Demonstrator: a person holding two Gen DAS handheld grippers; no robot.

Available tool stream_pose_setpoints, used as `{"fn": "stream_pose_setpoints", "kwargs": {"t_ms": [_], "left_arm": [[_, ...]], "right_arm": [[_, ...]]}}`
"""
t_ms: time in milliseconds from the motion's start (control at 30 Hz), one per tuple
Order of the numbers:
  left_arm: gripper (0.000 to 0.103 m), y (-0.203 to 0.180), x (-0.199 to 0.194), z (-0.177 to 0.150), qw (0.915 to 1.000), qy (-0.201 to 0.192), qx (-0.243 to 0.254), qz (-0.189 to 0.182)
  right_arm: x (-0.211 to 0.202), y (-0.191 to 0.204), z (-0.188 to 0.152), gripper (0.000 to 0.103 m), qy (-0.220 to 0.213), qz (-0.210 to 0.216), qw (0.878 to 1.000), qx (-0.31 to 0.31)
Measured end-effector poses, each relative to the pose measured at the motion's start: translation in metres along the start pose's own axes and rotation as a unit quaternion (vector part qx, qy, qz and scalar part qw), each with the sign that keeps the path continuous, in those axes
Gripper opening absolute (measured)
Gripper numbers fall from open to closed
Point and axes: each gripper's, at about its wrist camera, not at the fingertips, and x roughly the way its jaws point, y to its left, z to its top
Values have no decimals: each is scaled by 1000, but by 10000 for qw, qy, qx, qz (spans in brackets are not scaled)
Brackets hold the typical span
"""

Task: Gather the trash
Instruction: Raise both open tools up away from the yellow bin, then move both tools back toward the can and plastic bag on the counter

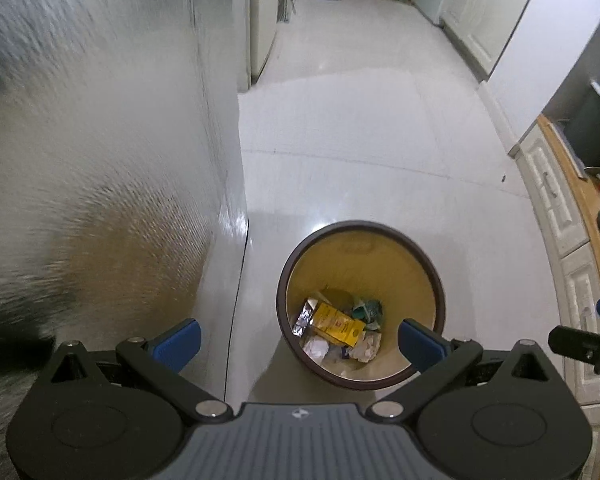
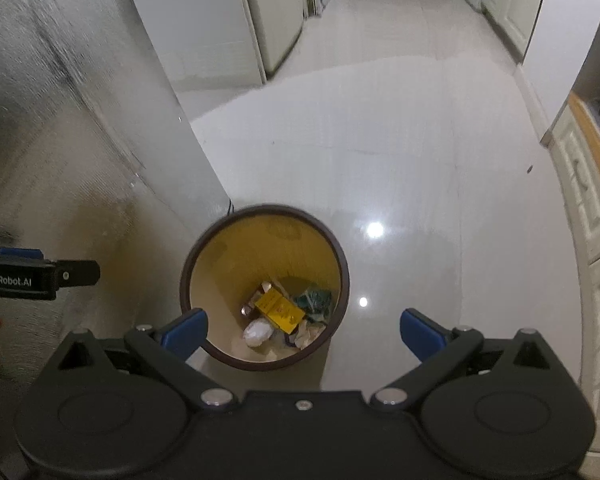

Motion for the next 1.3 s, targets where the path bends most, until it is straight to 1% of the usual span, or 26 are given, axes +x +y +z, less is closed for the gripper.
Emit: {"fn": "stream_pose_setpoints", "kwargs": {"t_ms": [100, 333, 467, 600, 767, 967, 1033, 1133, 1167, 1300], "left_arm": [[103, -4, -22, -6, 9998, -188, 72, -6], [103, -14, -77, -20, 9973, -679, 221, -166], [103, -20, -114, -25, 9938, -1042, 307, -255], [103, -23, -153, -33, 9887, -1419, 368, -320], [103, -28, -197, -50, 9811, -1822, 525, -389], [103, -22, -253, -72, 9707, -2268, 637, -466], [103, -17, -270, -75, 9698, -2299, 614, -535], [103, -3, -300, -86, 9670, -2327, 641, -816], [103, 1, -308, -88, 9651, -2381, 694, -842], [103, 18, -343, -101, 9569, -2767, 820, -340]], "right_arm": [[-23, 1, -6, 103, -115, -108, 9999, -52], [-78, 1, -23, 103, -591, -86, 9982, -56], [-111, 2, -33, 103, -917, -179, 9956, -48], [-147, 5, -40, 103, -1363, -200, 9904, -110], [-188, 14, -47, 103, -1903, -171, 9815, -159], [-231, 22, -54, 103, -2591, -130, 9657, -143], [-244, 26, -56, 103, -2801, -64, 9598, -144], [-263, 34, -58, 103, -3110, 53, 9503, -164], [-268, 37, -58, 103, -3198, 102, 9473, -171], [-282, 50, -56, 103, -3428, 258, 9388, -232]]}}
